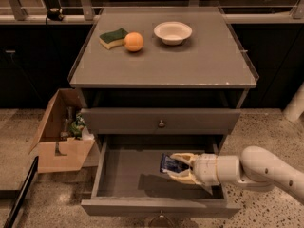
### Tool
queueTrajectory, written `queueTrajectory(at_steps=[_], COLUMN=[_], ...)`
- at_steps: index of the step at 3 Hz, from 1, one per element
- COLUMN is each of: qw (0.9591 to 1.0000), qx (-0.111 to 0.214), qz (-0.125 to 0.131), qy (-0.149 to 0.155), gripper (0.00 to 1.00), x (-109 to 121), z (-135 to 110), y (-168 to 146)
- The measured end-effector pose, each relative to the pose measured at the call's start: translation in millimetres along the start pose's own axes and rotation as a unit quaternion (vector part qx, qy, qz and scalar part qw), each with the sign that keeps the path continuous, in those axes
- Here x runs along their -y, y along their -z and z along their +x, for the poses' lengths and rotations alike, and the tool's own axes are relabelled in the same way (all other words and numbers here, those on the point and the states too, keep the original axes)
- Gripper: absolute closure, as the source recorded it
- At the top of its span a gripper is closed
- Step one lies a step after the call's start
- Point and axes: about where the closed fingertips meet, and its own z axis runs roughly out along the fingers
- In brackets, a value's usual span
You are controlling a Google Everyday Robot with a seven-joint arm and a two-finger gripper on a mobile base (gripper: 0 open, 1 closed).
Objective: Pick rxbar blueberry from middle drawer and place on counter
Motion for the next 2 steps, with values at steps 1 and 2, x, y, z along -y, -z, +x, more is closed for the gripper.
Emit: queueTrajectory(at_steps=[1, 2], qw=[0.9991, 0.9959], qx=[0.007, 0.005], qz=[-0.010, -0.006], qy=[0.041, 0.090], gripper=[1.00, 1.00], x=[-4.9, 4.2], z=[-46.8, -94.9], y=[17.7, 35.9])
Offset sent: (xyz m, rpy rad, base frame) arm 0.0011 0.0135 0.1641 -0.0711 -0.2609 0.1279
